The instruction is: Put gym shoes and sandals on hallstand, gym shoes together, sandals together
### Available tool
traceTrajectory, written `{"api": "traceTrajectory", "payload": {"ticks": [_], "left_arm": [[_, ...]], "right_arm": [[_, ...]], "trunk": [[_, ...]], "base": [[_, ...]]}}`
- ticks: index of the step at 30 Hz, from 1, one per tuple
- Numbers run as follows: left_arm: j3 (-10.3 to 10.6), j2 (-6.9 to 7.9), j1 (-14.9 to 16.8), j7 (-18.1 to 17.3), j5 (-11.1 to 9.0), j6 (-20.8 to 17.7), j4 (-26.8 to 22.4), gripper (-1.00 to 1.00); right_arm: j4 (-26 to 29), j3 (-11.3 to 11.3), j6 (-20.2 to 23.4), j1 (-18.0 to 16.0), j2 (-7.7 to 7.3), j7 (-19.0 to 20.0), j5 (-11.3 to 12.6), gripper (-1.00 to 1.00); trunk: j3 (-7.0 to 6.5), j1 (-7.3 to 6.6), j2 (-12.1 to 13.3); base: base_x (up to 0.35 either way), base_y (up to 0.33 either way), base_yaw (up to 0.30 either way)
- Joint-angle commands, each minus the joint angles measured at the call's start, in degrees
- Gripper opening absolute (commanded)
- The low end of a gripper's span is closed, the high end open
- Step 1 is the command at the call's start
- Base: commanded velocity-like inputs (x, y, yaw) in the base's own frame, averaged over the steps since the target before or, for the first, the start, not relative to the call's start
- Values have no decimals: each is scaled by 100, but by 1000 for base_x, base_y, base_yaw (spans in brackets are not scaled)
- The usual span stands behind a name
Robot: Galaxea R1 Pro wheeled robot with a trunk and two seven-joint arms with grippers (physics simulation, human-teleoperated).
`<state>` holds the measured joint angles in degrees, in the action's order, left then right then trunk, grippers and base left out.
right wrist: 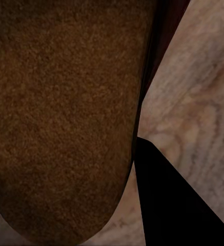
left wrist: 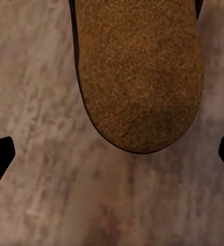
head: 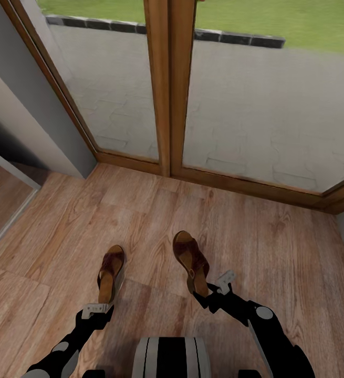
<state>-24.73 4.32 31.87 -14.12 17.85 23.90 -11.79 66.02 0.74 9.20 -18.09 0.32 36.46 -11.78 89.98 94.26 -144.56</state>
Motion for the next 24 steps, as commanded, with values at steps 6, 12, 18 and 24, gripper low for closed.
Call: {"api": "traceTrajectory", "payload": {"ticks": [6,12,18,24], "left_arm": [[-49,-1,3,-30,44,19,7,100],[-49,-1,0,-30,44,19,10,100],[-49,-1,3,-30,44,19,10,100],[-49,-1,3,-30,44,19,10,100]], "right_arm": [[8,5,55,-1,3,19,-2,-100],[0,5,55,-1,3,19,-3,-100],[-9,5,55,-1,7,19,0,-100],[-9,5,55,-1,5,19,0,-100]], "trunk": [[70,7,-5],[70,7,-5],[70,7,-5],[70,7,-5]], "base": [[0,0,0],[0,0,0],[65,0,0],[109,0,0]]}}
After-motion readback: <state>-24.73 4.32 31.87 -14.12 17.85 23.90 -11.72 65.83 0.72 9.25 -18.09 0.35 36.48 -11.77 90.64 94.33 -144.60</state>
